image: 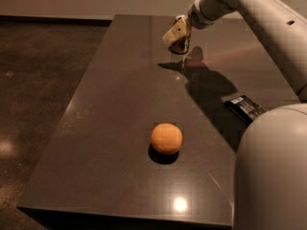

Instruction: Knock orange can over

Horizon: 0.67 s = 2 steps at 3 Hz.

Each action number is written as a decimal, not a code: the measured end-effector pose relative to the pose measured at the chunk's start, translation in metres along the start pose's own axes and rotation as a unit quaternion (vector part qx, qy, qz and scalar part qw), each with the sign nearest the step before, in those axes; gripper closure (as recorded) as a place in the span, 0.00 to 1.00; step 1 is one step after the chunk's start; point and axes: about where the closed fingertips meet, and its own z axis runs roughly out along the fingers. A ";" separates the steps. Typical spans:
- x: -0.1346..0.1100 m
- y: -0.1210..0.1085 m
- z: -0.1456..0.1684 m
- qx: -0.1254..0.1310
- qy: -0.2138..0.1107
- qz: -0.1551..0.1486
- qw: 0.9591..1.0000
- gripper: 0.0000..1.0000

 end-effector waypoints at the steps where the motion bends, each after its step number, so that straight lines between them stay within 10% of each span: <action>1: -0.008 -0.007 0.013 -0.004 -0.012 0.012 1.000 0.00; 2: -0.011 -0.014 0.020 -0.005 -0.016 0.023 1.000 0.00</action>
Offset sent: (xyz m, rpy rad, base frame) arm 0.0413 -0.0078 0.0042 0.0791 -0.0124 -0.0396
